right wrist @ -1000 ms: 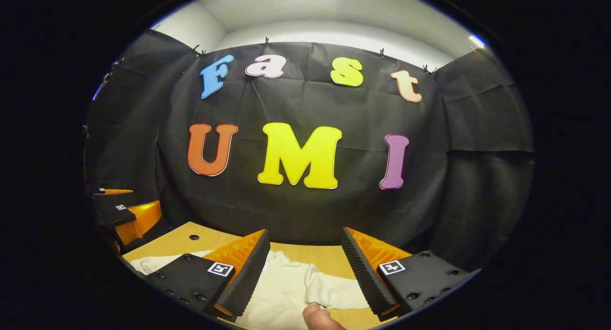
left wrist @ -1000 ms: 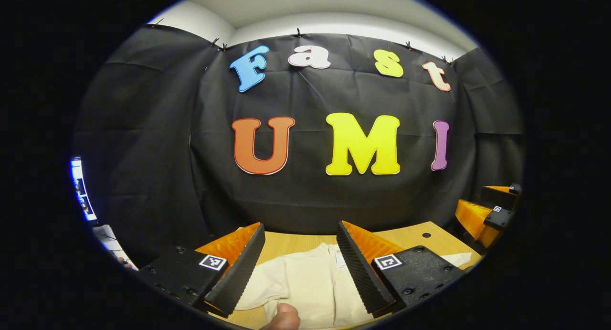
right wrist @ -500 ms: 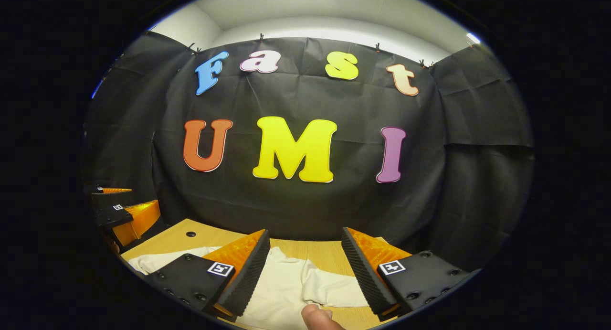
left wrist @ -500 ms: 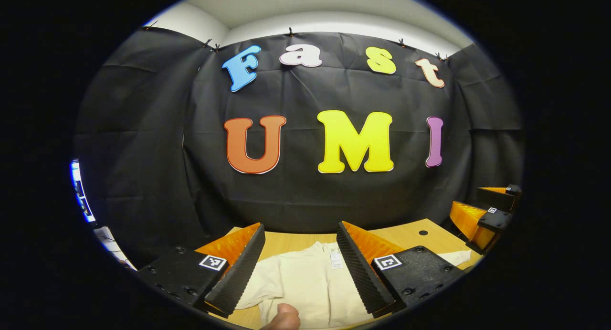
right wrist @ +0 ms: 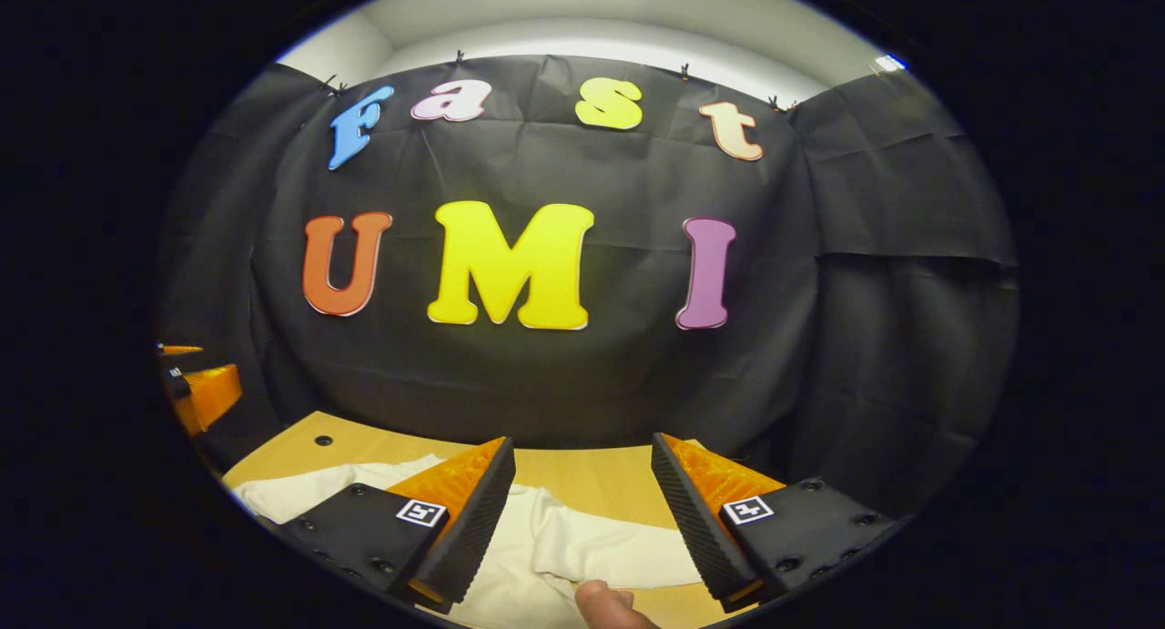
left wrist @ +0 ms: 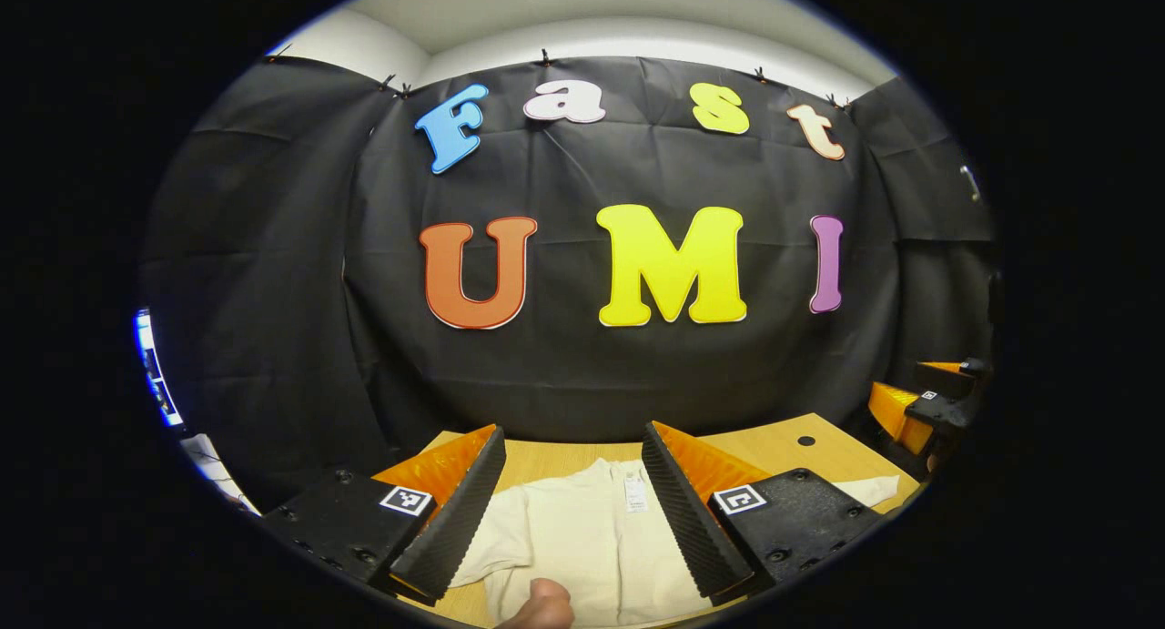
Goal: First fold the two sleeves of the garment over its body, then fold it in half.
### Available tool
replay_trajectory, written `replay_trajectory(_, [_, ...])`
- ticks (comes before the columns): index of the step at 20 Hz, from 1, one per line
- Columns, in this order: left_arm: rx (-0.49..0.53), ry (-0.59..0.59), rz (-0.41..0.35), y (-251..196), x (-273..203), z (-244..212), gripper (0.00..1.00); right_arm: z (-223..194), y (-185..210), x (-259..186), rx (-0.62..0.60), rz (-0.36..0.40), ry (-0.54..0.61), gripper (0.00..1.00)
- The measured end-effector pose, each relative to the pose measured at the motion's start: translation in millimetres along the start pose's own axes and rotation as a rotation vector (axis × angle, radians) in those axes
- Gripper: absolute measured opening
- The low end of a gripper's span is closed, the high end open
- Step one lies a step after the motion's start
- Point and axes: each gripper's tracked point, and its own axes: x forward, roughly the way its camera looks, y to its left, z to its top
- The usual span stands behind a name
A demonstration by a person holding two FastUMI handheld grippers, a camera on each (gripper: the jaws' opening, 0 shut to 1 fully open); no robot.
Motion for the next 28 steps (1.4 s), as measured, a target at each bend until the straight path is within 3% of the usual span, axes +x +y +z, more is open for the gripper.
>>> replay_trajectory(9, [0.029,0.019,0.034,-28,-1,-3,0.96,-112,-168,56,-0.041,-0.258,0.217,0.95])
replay_trajectory(15, [0.062,0.033,0.073,-45,-4,-4,0.96,-209,-250,72,-0.018,-0.352,0.427,0.95])
replay_trajectory(24, [0.038,0.055,0.168,-59,-11,-6,0.99,-346,-299,97,0.117,-0.371,0.798,0.94])
replay_trajectory(28, [0.05,0.055,0.205,-61,-15,-5,0.99,-365,-303,96,0.168,-0.342,0.897,0.96])
